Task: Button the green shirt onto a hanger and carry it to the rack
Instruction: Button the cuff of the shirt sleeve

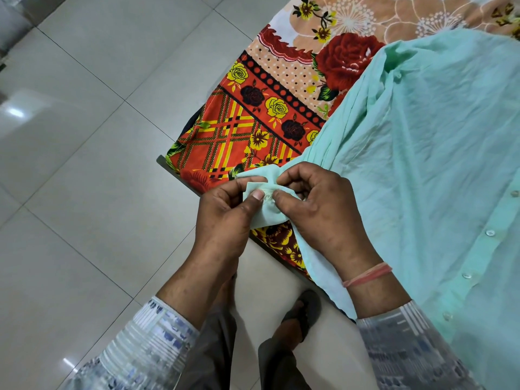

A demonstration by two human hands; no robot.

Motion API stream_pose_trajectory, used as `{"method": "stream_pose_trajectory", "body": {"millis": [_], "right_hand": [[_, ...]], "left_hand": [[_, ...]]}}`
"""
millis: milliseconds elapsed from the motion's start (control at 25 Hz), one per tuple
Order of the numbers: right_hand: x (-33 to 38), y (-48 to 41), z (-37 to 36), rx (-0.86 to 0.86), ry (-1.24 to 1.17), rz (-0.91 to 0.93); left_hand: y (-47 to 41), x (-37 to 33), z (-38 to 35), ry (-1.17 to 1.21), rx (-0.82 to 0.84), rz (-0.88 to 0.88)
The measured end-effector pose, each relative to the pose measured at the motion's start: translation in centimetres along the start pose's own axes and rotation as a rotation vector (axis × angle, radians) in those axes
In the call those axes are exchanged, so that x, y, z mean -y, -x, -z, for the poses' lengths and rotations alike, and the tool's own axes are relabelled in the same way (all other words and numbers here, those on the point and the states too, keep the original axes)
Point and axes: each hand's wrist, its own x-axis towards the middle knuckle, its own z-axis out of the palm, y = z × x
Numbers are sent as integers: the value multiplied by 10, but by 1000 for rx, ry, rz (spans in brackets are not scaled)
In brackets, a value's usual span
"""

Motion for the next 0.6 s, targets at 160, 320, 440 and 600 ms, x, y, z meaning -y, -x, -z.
{"method": "stream_pose_trajectory", "body": {"millis": [160,320,440,600], "right_hand": [[3,1,3,20,40,37],[5,1,1,62,34,31],[5,1,2,44,63,41],[7,1,3,117,101,40]], "left_hand": [[-1,0,0,16,9,8],[-3,-6,1,21,-9,-6],[-6,-9,0,47,-12,31],[-11,-7,2,9,6,59]]}}
